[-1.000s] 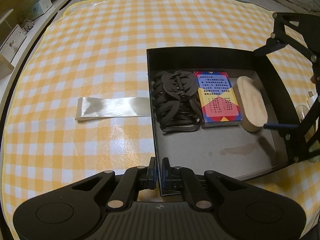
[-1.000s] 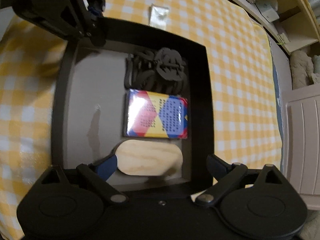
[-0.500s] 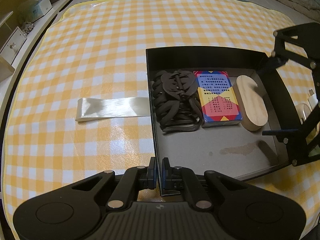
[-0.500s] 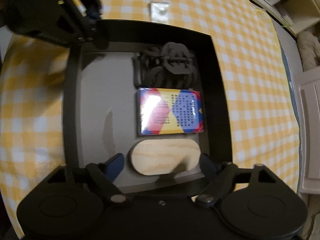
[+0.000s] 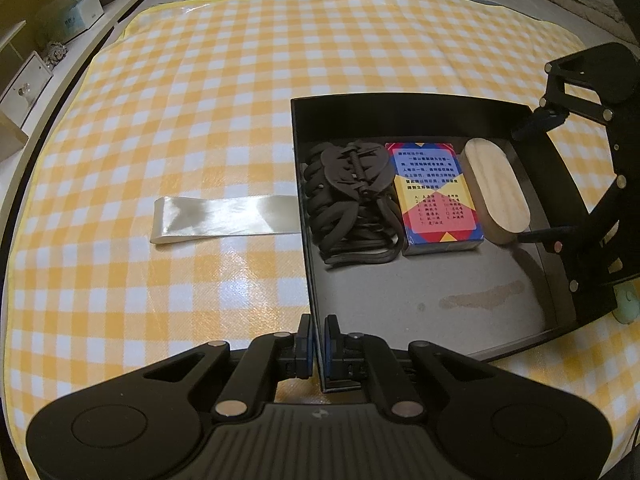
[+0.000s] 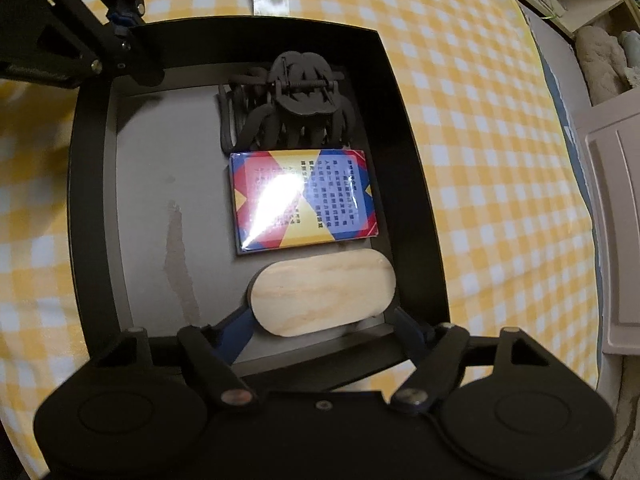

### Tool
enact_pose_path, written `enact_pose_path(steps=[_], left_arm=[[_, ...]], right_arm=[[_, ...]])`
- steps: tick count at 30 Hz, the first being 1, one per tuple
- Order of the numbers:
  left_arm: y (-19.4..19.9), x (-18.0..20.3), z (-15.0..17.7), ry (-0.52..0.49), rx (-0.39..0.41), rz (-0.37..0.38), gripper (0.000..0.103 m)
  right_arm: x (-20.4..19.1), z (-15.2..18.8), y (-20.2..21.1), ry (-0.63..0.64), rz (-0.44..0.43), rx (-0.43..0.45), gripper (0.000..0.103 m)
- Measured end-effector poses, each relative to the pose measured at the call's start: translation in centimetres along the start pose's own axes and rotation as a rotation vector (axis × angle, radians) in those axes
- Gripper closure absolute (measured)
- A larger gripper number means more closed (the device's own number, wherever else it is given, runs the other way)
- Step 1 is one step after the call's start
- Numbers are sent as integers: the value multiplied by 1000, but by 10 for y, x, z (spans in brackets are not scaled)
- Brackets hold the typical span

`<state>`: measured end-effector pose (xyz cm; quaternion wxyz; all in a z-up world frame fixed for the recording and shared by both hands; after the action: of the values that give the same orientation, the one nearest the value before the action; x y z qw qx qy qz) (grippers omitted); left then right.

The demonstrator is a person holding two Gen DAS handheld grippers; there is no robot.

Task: Organize rigid objects
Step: 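Reach the right tool to the white earbud case and grasp it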

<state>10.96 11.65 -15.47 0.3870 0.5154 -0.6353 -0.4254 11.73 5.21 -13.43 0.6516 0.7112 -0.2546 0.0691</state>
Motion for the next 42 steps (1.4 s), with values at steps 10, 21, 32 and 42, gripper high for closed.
enact_pose_path(steps=[10, 21, 32, 42], left_arm=[[0, 0, 0, 2, 0, -2, 98], [1, 1, 0, 10, 0, -18, 99], [1, 1, 0, 11, -1, -20, 100], [1, 1, 1, 11, -1, -21, 99]], right_arm=[[14, 12, 65, -200, 71, 171, 19], [33, 46, 126, -688, 151, 252, 7], [38, 99, 140, -1121, 162, 213, 3], [44, 140, 118, -1294, 195, 126, 3]])
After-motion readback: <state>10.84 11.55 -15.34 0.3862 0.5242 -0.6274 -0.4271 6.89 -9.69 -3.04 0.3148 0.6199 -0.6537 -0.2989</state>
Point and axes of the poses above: each gripper's, at about its wrist camera, not at the fingertips, and y roughly against the way its jaws point, x to its right, z to its underside, the point moved 3 cm from there along -y, roughly the way its jaws point, and after that the axes turned 8 degrees about z, right-handed, at the moved point
